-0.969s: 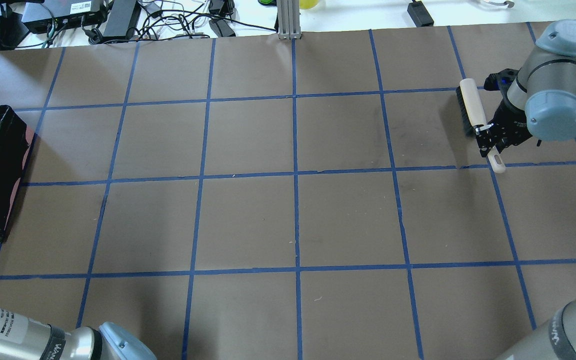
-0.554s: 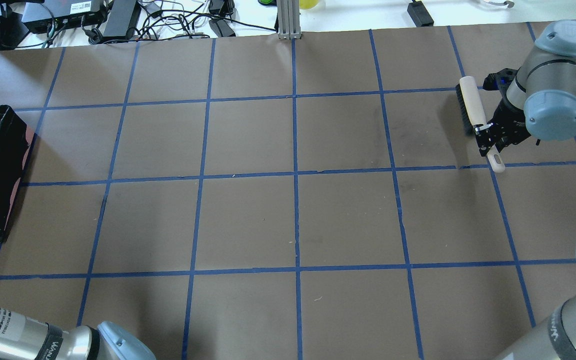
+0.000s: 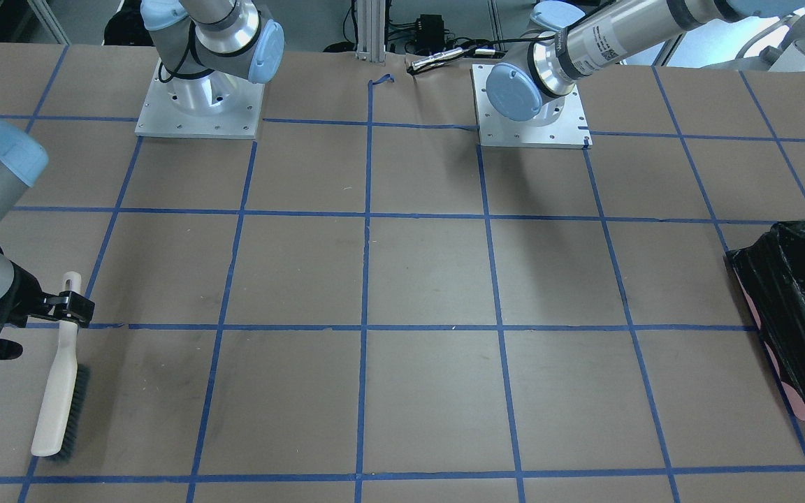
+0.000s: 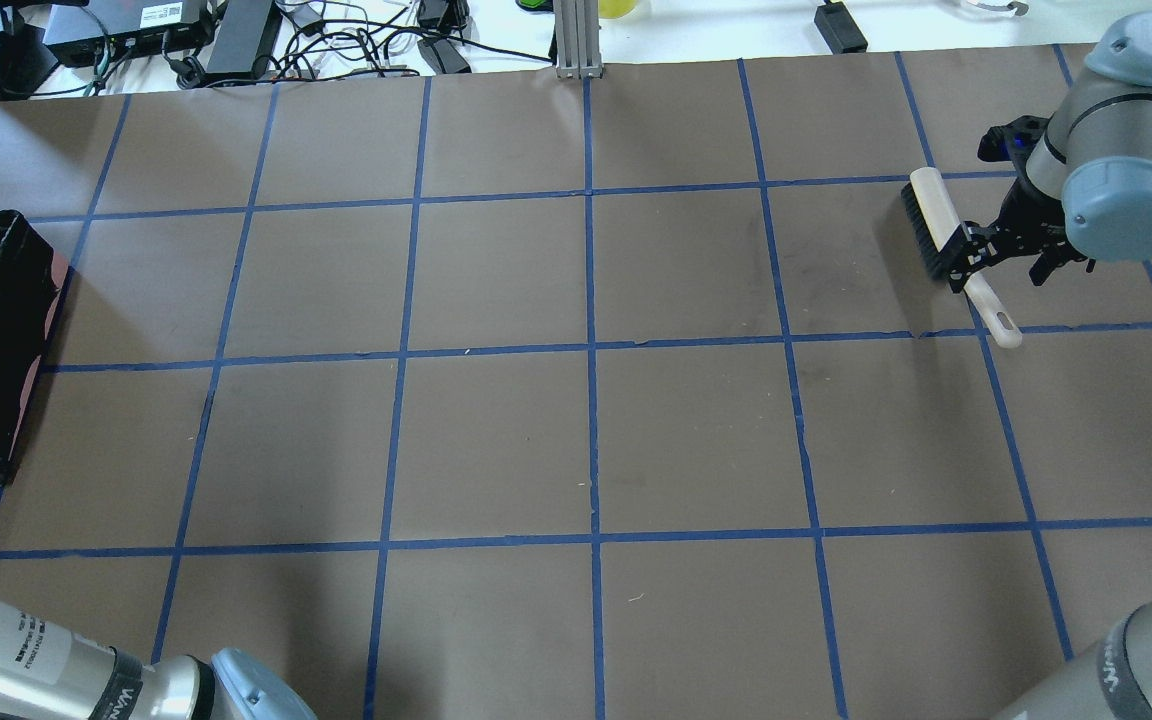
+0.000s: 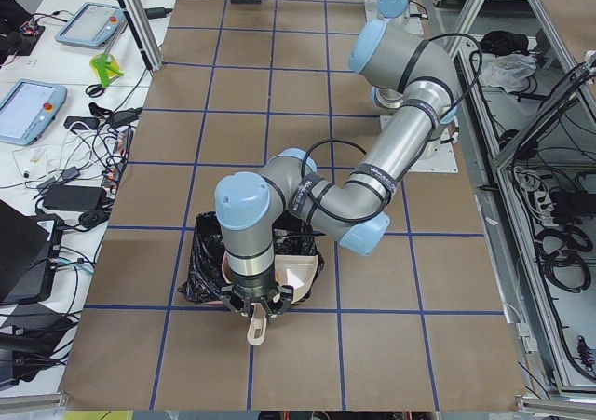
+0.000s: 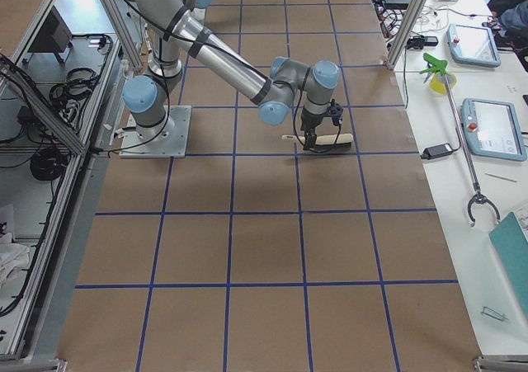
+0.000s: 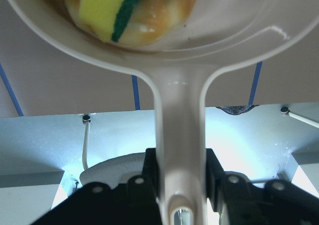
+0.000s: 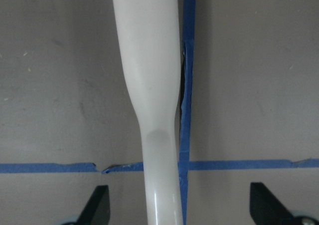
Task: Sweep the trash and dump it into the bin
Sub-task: 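Tip the dustpan over the bin with left gripper while right sets brush down, then release the brush and raise the right gripper while the left gripper brings the dustpan back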
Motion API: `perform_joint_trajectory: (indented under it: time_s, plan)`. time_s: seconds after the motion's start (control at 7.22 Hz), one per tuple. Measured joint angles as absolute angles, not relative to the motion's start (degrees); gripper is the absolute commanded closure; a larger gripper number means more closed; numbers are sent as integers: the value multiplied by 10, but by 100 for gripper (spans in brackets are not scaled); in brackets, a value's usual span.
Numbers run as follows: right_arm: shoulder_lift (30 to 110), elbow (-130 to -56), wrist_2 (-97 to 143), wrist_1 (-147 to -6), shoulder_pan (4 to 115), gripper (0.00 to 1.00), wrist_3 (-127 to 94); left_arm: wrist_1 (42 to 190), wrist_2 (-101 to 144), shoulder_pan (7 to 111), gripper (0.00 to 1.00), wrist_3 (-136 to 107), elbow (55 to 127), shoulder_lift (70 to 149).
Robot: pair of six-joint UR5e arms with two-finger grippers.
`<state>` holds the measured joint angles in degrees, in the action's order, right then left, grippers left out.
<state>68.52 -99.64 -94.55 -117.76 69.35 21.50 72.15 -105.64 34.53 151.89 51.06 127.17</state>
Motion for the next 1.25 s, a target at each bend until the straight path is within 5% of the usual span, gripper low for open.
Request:
perform_joint_trajectory:
  time_s: [0.83,1.11,1.25]
  plan:
    - [827,-896,-927,-953,727,0,112,641,-1086,382,81,1547,572,1242]
    - [843,-889,-913,-944,782,0,83,639,-1083,383,100,1549,573,1237]
    - [849,-890,-916,-945,802,0,80,642,-1068,383,100,1551,571,1232]
